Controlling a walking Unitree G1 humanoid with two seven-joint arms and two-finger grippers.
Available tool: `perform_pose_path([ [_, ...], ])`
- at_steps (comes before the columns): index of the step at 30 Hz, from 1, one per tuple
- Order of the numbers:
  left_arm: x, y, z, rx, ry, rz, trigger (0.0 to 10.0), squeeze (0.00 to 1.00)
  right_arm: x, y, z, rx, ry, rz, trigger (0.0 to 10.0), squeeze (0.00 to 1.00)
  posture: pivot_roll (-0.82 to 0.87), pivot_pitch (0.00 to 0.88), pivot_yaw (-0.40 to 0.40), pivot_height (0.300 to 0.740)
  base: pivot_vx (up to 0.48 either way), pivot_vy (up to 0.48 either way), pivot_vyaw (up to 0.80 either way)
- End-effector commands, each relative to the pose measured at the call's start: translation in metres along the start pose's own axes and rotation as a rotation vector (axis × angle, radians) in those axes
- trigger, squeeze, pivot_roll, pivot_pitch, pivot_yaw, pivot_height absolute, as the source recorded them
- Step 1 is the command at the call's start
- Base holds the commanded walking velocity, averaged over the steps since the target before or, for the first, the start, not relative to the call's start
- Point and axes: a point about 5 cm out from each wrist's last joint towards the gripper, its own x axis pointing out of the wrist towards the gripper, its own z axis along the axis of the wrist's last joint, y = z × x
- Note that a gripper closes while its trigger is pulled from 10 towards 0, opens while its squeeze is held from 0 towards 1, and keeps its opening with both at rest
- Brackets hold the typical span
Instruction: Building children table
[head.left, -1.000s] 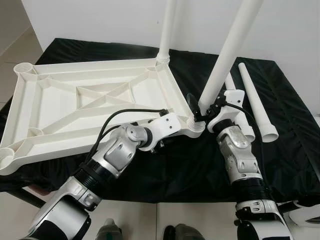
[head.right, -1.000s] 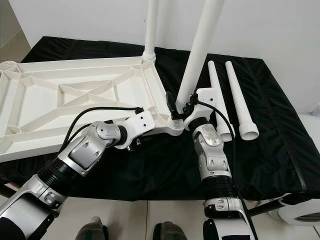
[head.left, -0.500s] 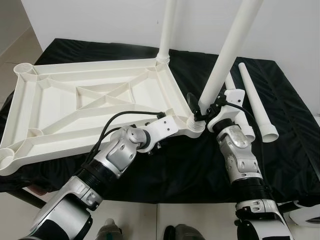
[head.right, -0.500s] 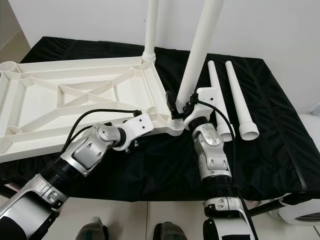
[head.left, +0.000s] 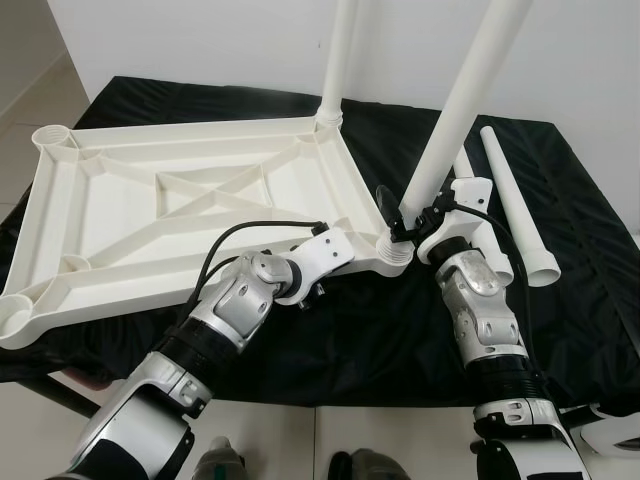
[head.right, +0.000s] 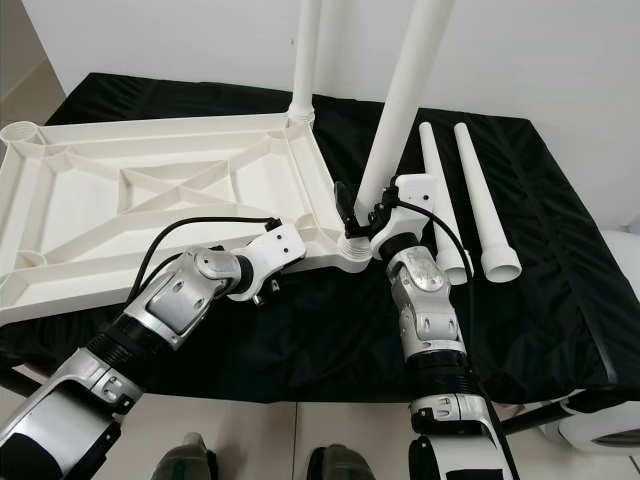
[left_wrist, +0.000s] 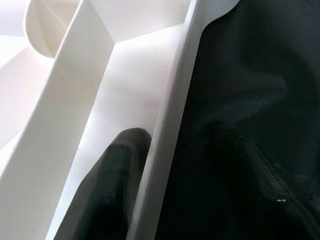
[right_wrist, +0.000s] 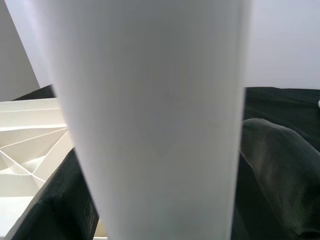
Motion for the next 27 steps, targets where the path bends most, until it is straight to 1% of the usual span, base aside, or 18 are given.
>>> perform_pose_path([
  [1,0.006,-0.006,-0.009,-0.026,0.025,0.009,10.0,0.0,0.002,-0.002,0.002,-0.008,-0.006,0.003,10.0,0.0,0.03,0.025,-0.052,0.74,0.0,0.0,0.0],
  [6,0.007,-0.004,-0.01,-0.04,0.021,0.021,10.0,0.0,0.001,-0.003,0.001,-0.009,-0.002,0.006,10.0,0.0,0.03,0.026,-0.053,0.74,0.0,0.0,0.0],
  [12,0.009,-0.003,-0.005,-0.05,-0.004,0.025,10.0,0.0,0.0,-0.002,0.0,-0.01,0.003,0.009,10.0,0.0,0.02,0.027,-0.05,0.74,0.0,0.0,0.0],
  [21,0.019,-0.003,0.004,-0.059,-0.032,0.036,10.0,0.0,-0.001,-0.001,0.0,-0.01,0.006,0.012,10.0,0.0,0.01,0.028,-0.042,0.74,0.0,0.0,0.0],
  [27,0.019,-0.002,0.005,-0.064,-0.048,0.032,10.0,0.0,-0.002,-0.002,-0.001,-0.011,0.008,0.008,10.0,0.0,0.01,0.026,-0.04,0.74,0.0,0.0,0.0],
])
